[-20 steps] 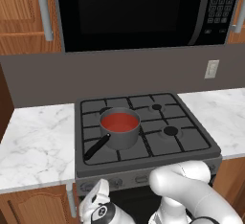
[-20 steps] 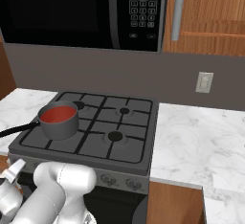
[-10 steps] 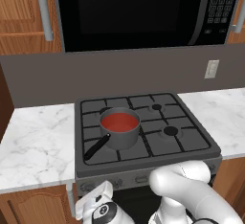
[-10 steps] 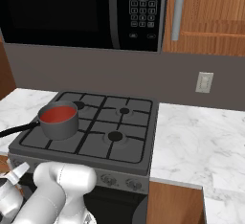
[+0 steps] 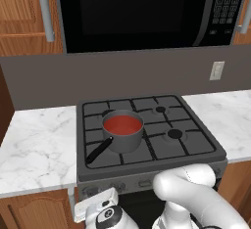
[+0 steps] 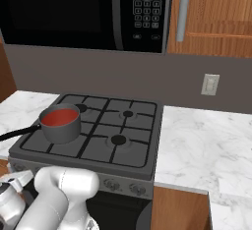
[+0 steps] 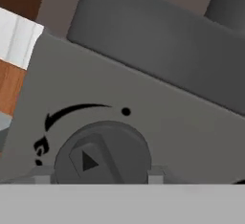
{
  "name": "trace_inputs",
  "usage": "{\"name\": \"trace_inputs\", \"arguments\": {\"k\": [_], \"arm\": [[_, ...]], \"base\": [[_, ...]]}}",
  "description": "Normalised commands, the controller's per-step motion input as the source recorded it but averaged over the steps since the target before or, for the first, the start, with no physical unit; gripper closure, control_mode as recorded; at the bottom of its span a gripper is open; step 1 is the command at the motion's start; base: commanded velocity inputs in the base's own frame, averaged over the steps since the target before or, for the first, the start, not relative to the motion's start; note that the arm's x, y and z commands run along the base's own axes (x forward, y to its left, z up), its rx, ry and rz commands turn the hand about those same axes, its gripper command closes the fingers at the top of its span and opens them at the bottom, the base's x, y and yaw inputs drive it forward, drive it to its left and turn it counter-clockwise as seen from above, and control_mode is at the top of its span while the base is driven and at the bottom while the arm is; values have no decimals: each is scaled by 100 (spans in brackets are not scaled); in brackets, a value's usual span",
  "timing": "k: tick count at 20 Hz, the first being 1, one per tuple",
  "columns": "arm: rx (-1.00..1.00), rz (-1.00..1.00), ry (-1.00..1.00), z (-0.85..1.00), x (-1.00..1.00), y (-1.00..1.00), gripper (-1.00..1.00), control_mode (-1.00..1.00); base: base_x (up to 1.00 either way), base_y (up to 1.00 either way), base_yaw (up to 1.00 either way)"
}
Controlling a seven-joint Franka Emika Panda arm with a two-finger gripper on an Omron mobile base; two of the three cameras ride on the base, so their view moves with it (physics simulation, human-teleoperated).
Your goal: Wait until the marinara sauce is simmered to a deep red color and then turn off the stove.
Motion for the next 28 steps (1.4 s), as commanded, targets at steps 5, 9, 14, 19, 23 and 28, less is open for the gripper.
{"name": "trace_inputs", "arguments": {"k": [5, 9, 14, 19, 23, 28], "arm": [[27, -3, 0, 0, 0, 0, 100, -100], [27, -3, 0, -1, 0, 0, 100, -100], [27, -3, 0, -4, 0, 0, 100, -100], [28, -3, 0, -3, 0, 0, 100, -100], [28, -3, 0, -1, 0, 0, 100, -100], [28, -3, 0, 0, 0, 0, 100, -100]], "base": [[0, 0, 0], [0, 0, 0], [0, 0, 0], [0, 0, 0], [0, 0, 0], [0, 0, 0]]}}
